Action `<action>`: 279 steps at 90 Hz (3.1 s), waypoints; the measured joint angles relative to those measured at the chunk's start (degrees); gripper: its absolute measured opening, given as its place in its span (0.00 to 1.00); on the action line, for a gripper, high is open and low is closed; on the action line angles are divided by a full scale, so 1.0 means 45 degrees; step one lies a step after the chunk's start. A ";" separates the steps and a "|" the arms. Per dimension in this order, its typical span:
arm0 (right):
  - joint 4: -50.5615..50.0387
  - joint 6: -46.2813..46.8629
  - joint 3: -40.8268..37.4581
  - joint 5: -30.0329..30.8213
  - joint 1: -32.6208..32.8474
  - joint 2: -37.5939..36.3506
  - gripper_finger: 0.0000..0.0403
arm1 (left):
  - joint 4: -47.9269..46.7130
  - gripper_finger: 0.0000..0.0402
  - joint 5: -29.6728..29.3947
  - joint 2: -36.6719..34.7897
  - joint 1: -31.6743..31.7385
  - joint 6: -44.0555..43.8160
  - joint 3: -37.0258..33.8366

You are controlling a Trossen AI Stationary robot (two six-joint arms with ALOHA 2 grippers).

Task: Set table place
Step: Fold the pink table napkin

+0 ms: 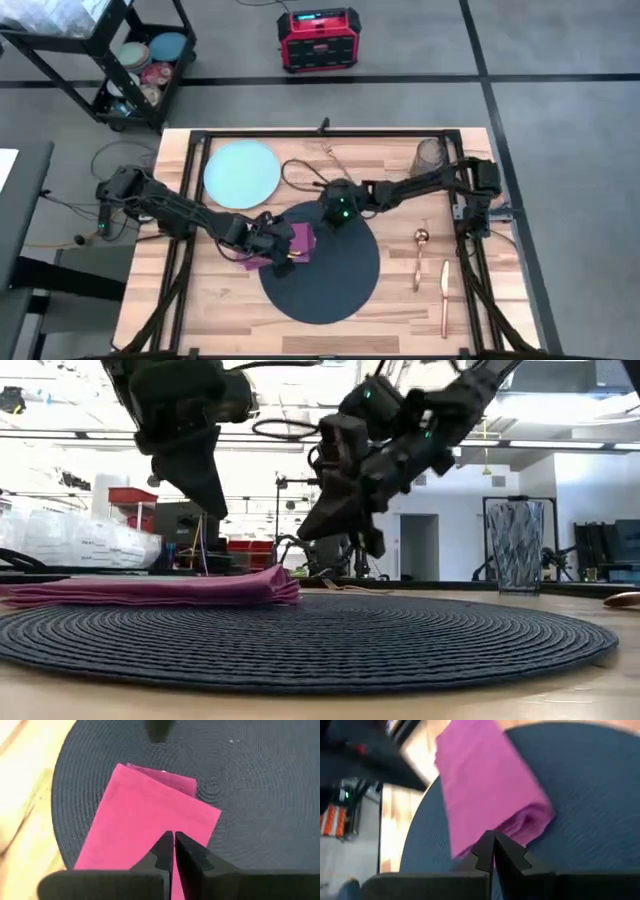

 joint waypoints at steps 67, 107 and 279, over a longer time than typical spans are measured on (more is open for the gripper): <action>0.0932 -0.0180 0.0705 -0.0917 -0.0898 0.1938 0.00 | 0.0674 0.00 0.4991 0.0386 -0.0318 0.0791 -0.0008; 0.0353 -0.0572 0.0855 -0.0912 -0.0872 0.1941 0.00 | 0.0649 0.00 0.4499 0.0386 -0.0427 0.0584 -0.0015; -0.1739 -0.1197 0.2666 -0.0067 0.1063 0.1568 0.00 | -0.4975 0.00 0.0935 -0.0491 0.0589 0.0503 -0.2702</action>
